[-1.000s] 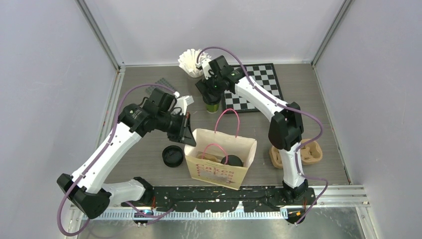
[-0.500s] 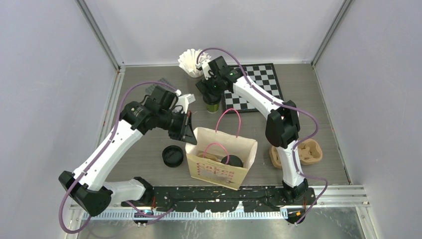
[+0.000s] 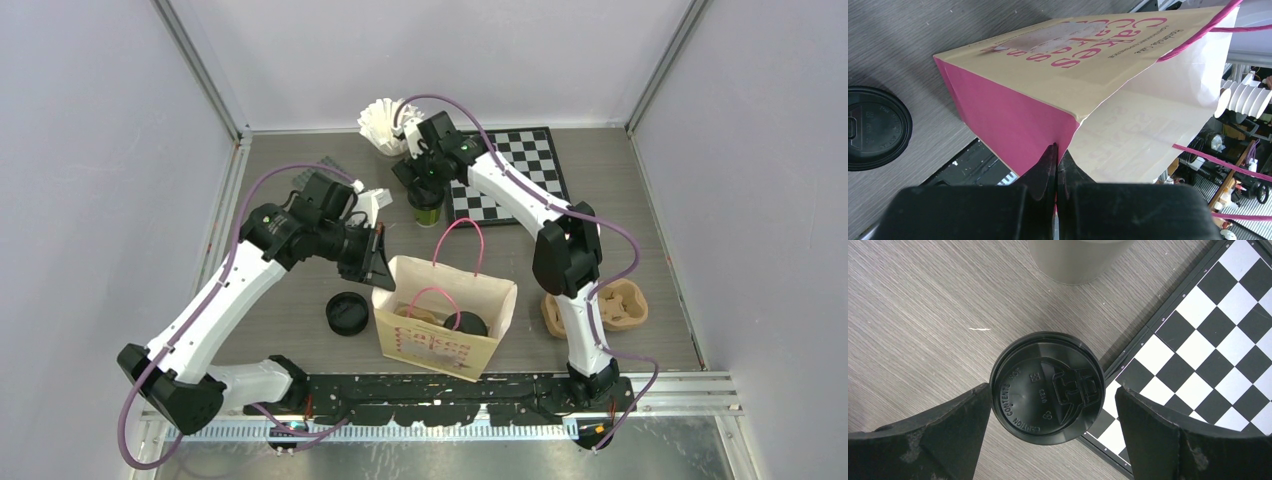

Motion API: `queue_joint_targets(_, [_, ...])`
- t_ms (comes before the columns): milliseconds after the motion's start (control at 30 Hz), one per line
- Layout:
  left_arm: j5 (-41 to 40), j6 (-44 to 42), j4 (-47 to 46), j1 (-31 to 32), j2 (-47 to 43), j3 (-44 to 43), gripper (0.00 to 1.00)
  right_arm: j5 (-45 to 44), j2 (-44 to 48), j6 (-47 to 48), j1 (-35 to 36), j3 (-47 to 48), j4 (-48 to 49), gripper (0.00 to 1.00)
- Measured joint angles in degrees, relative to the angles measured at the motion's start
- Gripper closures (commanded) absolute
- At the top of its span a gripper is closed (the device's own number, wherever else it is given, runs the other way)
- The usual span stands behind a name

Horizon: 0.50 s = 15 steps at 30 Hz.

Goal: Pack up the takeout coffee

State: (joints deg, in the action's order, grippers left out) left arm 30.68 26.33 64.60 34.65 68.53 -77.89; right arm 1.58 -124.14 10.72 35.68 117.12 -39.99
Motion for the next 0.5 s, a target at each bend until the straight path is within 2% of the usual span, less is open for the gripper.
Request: queue_joint_targets(500, [0.04,0.24,0.0,0.0,-1.4,0.0,1.0,-2.69,-1.51,0.15,1.03,0.0,-0.42,0.03])
